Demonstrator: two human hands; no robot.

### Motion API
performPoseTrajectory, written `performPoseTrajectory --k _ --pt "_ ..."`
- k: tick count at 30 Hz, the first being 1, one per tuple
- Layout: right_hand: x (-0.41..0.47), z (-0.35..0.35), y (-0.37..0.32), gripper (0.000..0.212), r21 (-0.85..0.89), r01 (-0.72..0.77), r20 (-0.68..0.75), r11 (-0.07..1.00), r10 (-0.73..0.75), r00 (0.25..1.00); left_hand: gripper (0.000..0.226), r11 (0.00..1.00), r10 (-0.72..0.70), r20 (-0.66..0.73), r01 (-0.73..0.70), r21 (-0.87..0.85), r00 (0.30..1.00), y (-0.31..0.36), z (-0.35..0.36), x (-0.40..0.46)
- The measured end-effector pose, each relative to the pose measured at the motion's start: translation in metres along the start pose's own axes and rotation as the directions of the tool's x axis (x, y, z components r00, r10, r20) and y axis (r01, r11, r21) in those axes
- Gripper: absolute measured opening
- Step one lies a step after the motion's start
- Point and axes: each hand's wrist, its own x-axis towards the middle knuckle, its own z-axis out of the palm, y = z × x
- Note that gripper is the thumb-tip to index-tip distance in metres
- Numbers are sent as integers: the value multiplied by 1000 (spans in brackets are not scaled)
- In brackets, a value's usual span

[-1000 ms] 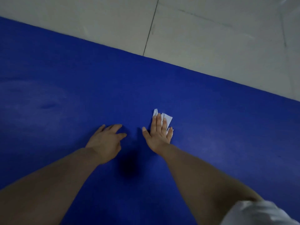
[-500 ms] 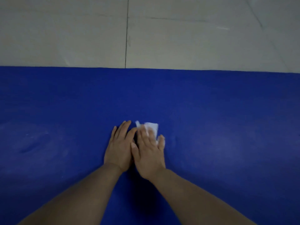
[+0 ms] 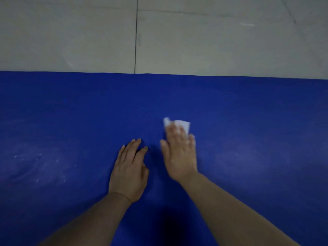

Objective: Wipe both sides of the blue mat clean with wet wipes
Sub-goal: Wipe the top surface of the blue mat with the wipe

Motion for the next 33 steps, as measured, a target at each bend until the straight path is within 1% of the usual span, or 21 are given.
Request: performPoseTrajectory --k 2,4,6,8,9,11,13,14,15,16,18,20,21,23,24,26,27,28,29,31,33 --pt "13 -4 20 82 -32 -229 -117 973 224 968 47 1000 5 -12 -5 -5 1000 1 1 1" --pt "22 -7 17 86 -76 -305 -95 949 297 950 47 1000 10 -26 -9 5 1000 -1 2 2" --pt "19 -4 -10 83 -91 -124 -7 988 124 992 47 1000 18 -21 -18 5 1000 -2 2 1" --pt "12 4 -29 77 -18 88 112 996 -85 990 46 1000 16 -9 -16 -8 1000 -2 0 1" --pt "13 3 -28 75 15 124 122 992 -125 985 45 1000 15 -5 -15 -16 1000 -2 -1 2" --pt "25 -3 -7 71 5 -11 -8 1000 11 1000 45 1000 14 -2 -14 -21 1000 -2 0 2" --pt "39 -13 18 64 -19 -325 -93 945 322 942 45 1000 7 3 -7 -25 1000 -2 0 0" --pt "45 -16 23 61 -7 -429 -87 904 426 900 45 1000 2 5 -2 -26 1000 -2 -1 1" --pt "49 -17 19 61 -5 -455 -88 891 453 887 46 1000 1 9 -1 -24 1000 -2 -1 1" --pt "51 -16 7 62 -13 -399 -97 917 397 913 46 1000 4 13 -4 -19 1000 -2 -1 1" --pt "45 -6 -28 69 -18 -84 -13 996 83 996 48 1000 6 32 -6 -13 999 -2 -1 1" --pt "37 2 -50 78 17 173 155 985 -174 972 48 1000 -3 50 3 -18 999 -3 -2 3" --pt "38 2 -46 77 31 195 178 980 -197 964 48 1000 -6 49 7 -17 999 -2 -3 3" --pt "49 -8 -20 68 15 82 28 996 -83 996 48 1000 -8 36 9 -19 999 -1 -3 2" --pt "57 -13 -3 64 -5 -49 -51 999 48 998 48 1000 -10 32 10 -22 999 -1 -3 2" --pt "70 -22 22 58 -7 -339 -73 941 338 938 47 1000 -8 22 8 -25 1000 -1 -2 2" --pt "74 -22 23 57 -40 -408 -59 912 405 912 47 1000 -4 17 5 -25 1000 -1 -2 2" --pt "74 -19 14 58 -79 -392 -66 916 388 919 48 1000 -1 11 1 -24 1000 -2 -1 2" --pt "71 -13 -3 61 -88 -302 -59 949 298 953 48 1000 4 8 -4 -22 1000 -1 -1 2" --pt "56 0 -45 70 -12 22 53 1000 -21 998 49 999 7 13 -6 -34 1000 -1 -3 3" --pt "47 7 -65 74 67 218 178 974 -227 957 50 998 -5 22 6 -55 1000 -2 -4 4"
